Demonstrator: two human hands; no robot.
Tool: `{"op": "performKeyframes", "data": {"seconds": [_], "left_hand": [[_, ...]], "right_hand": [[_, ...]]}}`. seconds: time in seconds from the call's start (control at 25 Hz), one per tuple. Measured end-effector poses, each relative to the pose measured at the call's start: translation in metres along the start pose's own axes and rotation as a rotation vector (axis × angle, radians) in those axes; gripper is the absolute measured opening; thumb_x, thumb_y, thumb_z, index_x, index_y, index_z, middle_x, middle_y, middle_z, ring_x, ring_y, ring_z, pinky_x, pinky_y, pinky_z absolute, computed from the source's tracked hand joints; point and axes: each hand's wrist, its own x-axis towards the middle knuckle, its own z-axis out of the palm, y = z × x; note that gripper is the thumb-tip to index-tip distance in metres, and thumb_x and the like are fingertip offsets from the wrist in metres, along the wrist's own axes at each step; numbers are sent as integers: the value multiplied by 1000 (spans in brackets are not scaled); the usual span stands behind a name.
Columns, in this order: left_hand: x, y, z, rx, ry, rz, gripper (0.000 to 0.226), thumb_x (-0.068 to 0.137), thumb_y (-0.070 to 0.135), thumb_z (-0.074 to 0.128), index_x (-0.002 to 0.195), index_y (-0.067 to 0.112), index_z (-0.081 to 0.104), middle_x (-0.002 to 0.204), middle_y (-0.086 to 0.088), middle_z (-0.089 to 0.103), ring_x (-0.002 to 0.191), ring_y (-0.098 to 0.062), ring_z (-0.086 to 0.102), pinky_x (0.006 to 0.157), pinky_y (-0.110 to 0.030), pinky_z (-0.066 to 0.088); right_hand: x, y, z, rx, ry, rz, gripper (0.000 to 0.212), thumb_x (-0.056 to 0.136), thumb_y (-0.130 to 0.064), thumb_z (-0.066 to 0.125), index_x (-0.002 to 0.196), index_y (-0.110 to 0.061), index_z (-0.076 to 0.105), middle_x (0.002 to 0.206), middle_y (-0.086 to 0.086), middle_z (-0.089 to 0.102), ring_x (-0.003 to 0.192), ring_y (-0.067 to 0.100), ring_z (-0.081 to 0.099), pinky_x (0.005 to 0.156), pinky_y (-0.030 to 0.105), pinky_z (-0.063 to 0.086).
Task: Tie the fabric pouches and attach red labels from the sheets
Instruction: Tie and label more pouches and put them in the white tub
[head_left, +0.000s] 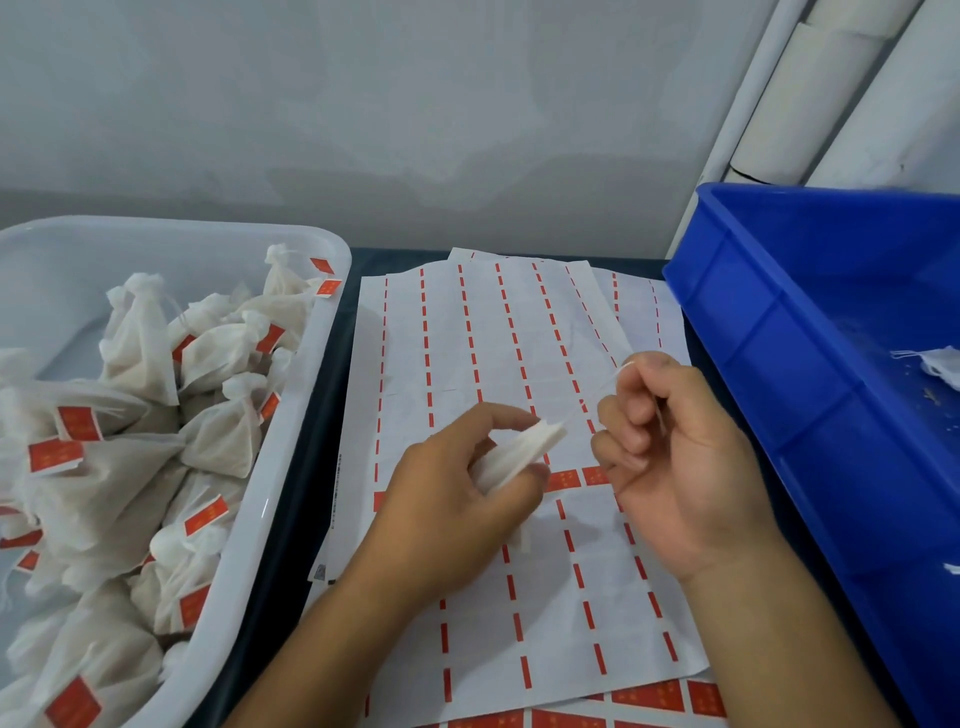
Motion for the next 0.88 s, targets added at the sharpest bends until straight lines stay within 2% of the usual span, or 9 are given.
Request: {"op": "performKeyframes", "data": {"seconds": [0.08,0.16,0.28,0.36,0.48,0.6,0.68,0.8,0.88], "left_hand": [[-1,1,0,132,20,65,13,89,64,63,94,60,52,94,31,59,98,15,54,55,-8,48],[-2,0,1,235,42,135,14,93,67,55,87,54,51,93,28,59,97,8,53,60,-13,45],[-2,4,0,229,53,158,20,91,68,55,105,55,50,99,32,58,101,9,51,67,-9,42],[-3,5,0,132,93,132,41,85,69,59,122,57,45,110,34,53,105,10,52,66,-5,48],[-2,12,-2,-51,158,38,19,95,66,50,101,50,59,88,23,61,85,4,59,61,-11,48],[-1,15,-2,-209,-87,-150,51,94,70,28,90,47,73,78,22,69,71,7,62,63,-14,48],[0,15,-2,-366,-159,-272,57,99,68,23,93,46,76,87,15,76,75,-1,68,71,-18,54],[4,12,-4,-572,-125,-381,54,105,61,32,105,34,79,102,4,79,100,-16,72,95,-40,55],[6,12,-6,-702,-134,-393,52,107,51,39,104,18,80,95,-1,77,94,-19,73,94,-41,55]], "right_hand": [[-1,2,2,-30,-31,-9,23,100,-26,61,79,-20,69,76,0,61,59,8,52,50,20,44],[-3,3,6,-69,-80,-14,22,99,-32,59,84,-22,71,97,3,72,70,12,64,59,23,53],[-5,3,9,-100,-72,-70,23,97,-32,56,83,-24,72,95,6,75,78,17,72,69,26,59],[-5,2,9,-135,-42,-125,27,101,-27,54,83,-24,74,91,6,75,80,19,72,72,26,59],[-6,4,8,-287,-18,-183,35,107,-22,49,84,-28,75,91,4,76,85,21,75,74,25,60],[-8,8,10,-425,-73,-239,28,105,-25,51,88,-24,73,93,4,77,88,24,76,74,25,61],[-10,10,11,-481,-148,-269,25,105,-26,52,92,-20,73,93,4,77,88,25,76,74,26,61],[-12,13,12,-553,-243,-264,23,103,-25,55,97,-16,75,94,2,78,88,25,76,76,29,63],[-13,17,13,-589,-293,-226,21,104,-22,57,99,-15,77,95,0,78,87,23,76,77,30,63]]}}
